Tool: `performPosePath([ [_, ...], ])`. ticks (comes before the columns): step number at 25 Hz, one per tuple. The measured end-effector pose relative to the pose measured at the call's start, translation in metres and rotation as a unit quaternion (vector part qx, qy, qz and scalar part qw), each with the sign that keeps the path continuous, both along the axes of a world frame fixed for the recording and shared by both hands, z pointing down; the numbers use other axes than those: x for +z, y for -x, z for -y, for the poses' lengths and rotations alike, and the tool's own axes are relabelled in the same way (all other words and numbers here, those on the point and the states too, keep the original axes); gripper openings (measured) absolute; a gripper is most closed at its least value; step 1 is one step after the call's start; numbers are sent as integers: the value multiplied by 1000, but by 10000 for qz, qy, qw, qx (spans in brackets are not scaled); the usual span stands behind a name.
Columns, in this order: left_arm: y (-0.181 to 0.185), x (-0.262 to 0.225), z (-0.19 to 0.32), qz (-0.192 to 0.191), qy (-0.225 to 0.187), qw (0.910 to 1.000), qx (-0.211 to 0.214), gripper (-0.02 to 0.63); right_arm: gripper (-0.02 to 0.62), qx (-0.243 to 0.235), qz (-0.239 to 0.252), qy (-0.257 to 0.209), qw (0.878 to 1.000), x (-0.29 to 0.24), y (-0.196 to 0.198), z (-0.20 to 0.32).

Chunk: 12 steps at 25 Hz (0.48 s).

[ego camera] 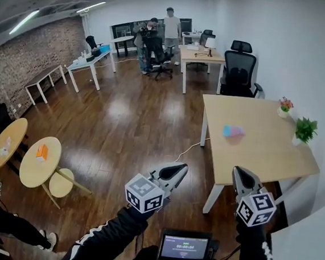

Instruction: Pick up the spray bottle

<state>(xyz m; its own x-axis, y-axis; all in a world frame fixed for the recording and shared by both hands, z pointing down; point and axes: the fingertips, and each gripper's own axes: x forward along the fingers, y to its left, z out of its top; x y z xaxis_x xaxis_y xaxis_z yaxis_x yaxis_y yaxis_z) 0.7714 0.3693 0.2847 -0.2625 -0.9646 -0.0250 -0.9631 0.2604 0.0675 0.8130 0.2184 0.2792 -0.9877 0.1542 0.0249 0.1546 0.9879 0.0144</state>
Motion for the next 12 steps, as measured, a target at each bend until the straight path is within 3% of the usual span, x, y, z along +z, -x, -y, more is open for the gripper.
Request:
performPosePath([
  [3,88,9,14,-43,33,9999,158,3,0,23,-61,36,10000,10,92,10],
  [8,281,17,25,-33,3,9993,383,2,0,292,-18,142,9995,16,275,23],
  [12,413,20,23,16,105,9965,834,2,0,568,-86,183,9982,22,405,18],
])
